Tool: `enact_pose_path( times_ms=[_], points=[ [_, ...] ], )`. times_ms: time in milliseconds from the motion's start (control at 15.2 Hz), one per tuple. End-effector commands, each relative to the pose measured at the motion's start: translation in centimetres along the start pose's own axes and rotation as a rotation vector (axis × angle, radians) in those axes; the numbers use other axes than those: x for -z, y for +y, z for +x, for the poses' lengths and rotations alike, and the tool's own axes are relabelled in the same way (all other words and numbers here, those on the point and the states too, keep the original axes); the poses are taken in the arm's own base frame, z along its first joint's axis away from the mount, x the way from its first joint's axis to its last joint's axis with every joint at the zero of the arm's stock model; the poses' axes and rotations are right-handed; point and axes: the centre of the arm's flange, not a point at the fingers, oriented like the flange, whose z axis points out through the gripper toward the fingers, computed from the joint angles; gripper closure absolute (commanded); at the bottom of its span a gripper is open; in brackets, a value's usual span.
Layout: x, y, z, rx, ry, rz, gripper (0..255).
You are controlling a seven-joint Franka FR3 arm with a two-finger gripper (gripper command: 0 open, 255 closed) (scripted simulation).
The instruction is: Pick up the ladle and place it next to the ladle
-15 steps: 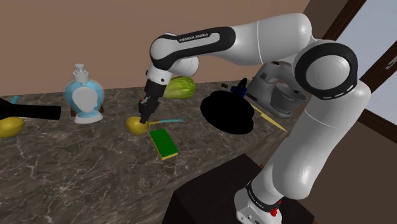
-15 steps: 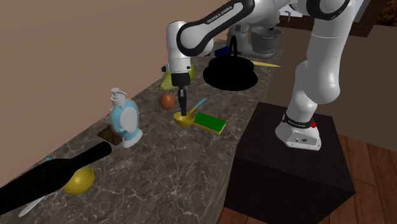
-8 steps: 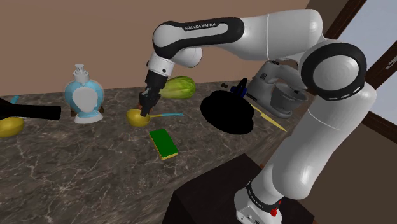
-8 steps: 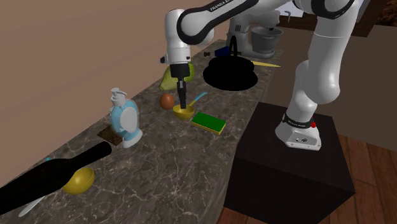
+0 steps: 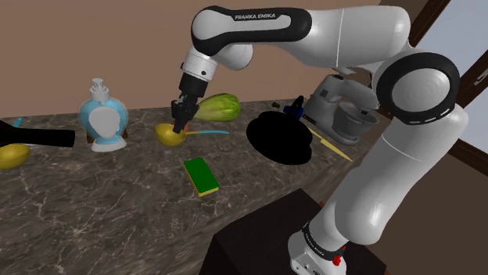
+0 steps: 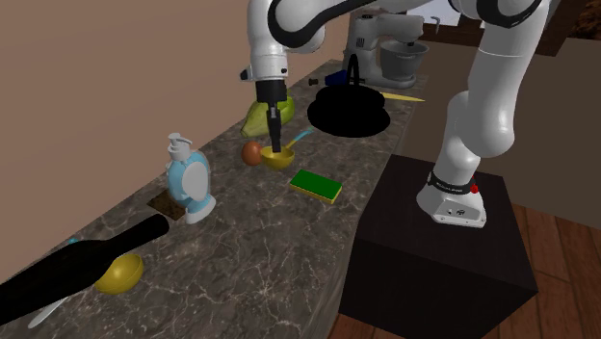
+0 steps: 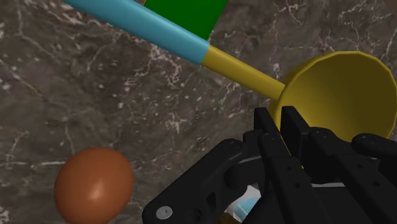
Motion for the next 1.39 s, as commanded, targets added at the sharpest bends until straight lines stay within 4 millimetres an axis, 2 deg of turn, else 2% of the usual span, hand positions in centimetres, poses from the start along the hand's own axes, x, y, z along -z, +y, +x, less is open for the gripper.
enact_pose_path(
  times_ms=[0,1254,1320],
  points=[
    [0.8,-0.2,0.0,0.0,0.0,0.0,255],
    [-6.2,-15.9,18.6,0.0,0.0,0.0,255],
    [-6.7,-15.7,18.6,0.0,0.0,0.0,255]
  ],
)
